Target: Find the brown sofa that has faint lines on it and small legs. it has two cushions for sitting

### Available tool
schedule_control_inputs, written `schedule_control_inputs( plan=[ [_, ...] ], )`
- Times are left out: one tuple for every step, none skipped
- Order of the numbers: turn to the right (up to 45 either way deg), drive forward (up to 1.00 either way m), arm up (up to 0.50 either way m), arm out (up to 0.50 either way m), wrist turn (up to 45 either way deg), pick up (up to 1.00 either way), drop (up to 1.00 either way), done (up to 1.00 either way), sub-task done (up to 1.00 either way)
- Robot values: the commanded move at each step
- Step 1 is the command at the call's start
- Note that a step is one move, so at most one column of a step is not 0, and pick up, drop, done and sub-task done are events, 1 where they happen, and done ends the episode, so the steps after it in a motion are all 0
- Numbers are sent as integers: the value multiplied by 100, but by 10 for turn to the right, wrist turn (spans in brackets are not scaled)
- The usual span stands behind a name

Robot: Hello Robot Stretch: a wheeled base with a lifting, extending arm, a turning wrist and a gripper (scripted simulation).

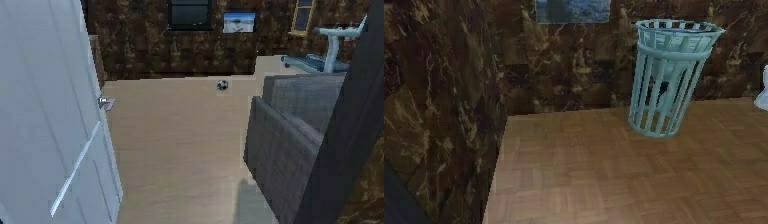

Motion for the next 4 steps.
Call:
schedule_control_inputs(
  plan=[
    [0, 20, 0, 0, 0, 0, 0, 0, 0],
    [450, 0, 0, 0, 0, 0, 0, 0, 0],
    [90, 0, 0, 0, 0, 0, 0, 0, 0],
    [0, 0, 0, 0, 0, 0, 0, 100, 0]
  ],
)
